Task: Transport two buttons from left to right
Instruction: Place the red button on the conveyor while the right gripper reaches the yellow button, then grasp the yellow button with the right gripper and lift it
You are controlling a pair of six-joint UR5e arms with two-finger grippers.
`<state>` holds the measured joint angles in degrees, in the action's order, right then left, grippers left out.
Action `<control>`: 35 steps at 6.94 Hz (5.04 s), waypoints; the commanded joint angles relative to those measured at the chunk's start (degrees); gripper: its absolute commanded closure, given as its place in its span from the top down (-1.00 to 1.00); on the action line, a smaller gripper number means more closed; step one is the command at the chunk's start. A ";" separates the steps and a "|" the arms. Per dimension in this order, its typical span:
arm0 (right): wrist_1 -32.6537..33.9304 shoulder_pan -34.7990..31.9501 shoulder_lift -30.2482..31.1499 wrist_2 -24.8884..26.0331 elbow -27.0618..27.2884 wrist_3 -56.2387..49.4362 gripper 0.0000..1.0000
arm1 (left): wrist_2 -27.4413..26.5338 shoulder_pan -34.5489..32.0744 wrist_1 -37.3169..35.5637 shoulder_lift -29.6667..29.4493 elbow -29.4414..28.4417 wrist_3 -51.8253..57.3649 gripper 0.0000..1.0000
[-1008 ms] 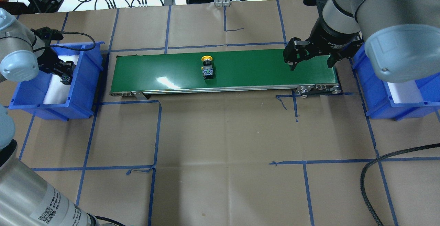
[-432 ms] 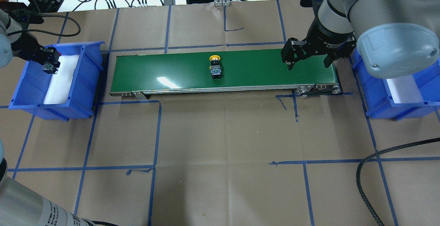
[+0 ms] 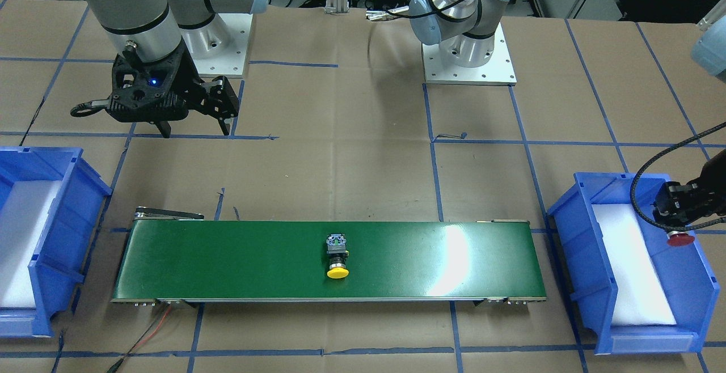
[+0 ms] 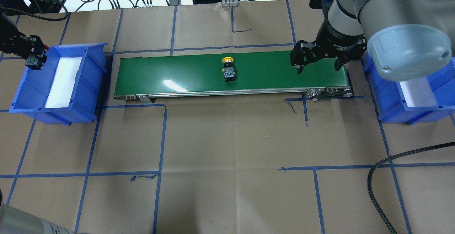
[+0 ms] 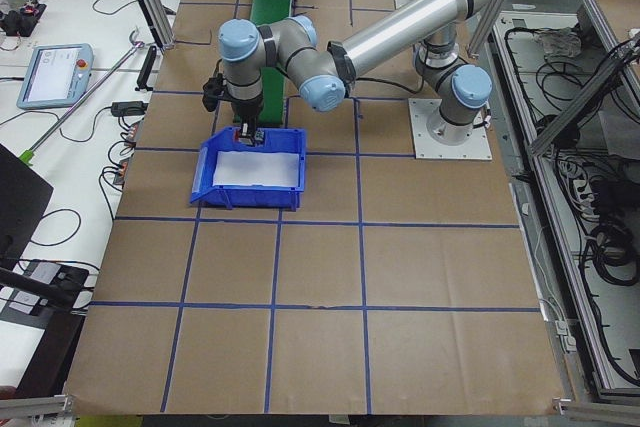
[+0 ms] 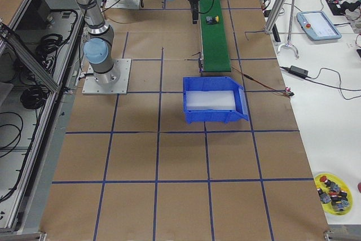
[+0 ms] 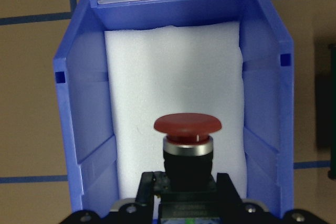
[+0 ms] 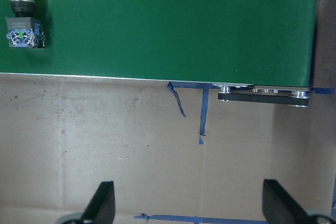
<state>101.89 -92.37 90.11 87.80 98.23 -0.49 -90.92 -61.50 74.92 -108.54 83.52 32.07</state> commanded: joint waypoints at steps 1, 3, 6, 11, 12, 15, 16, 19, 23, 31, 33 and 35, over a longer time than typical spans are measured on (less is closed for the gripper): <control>0.06 0.00 -0.20 0.00 0.12 -0.30 1.00 | -0.49 -6.31 1.02 -0.18 -0.55 -7.59 -0.84; 0.06 0.00 -0.81 -0.26 0.04 -0.04 1.00 | -0.40 -13.08 1.19 -0.27 0.24 -15.86 -0.83; 2.69 0.00 -3.71 -0.18 -1.80 0.05 1.00 | -0.23 -21.62 0.67 -2.28 1.47 -24.59 -0.83; 2.70 0.00 -5.03 -0.18 -4.62 0.40 1.00 | -0.05 -22.26 -0.65 -6.69 3.04 -28.99 -0.84; 2.78 -0.09 -5.64 -0.09 -4.45 0.40 1.00 | -0.14 -22.26 -4.13 -6.60 4.88 -28.91 -0.84; 14.07 -0.18 -12.83 -0.35 -4.62 0.49 1.00 | -0.32 -22.08 -14.28 -6.07 10.17 -28.56 -0.84; 18.12 -0.35 -15.81 -0.44 -4.71 1.80 1.00 | -0.23 -22.08 -14.28 -5.81 10.52 -28.55 -0.63; 31.90 -0.18 -22.25 -2.28 -5.15 3.30 1.00 | -0.31 -22.17 -14.11 -5.37 9.83 -28.73 0.99; 32.40 -0.18 -22.26 -1.84 -0.33 3.57 0.99 | -0.05 -22.26 -0.01 5.06 7.89 -28.38 1.00; 32.32 -0.01 -25.51 -0.97 2.32 2.78 0.36 | -0.14 -24.72 16.31 16.17 6.13 -28.64 1.00; 29.53 0.17 -24.73 0.52 1.54 2.25 -0.85 | -0.23 -24.72 16.31 16.43 6.13 -28.64 1.00; 28.54 2.44 -20.88 1.84 1.09 2.16 -0.90 | -0.23 -24.72 16.13 16.43 6.13 -28.64 1.00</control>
<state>131.09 -91.20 66.99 88.86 99.56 1.75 -91.13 -86.22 91.11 -92.15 89.61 3.43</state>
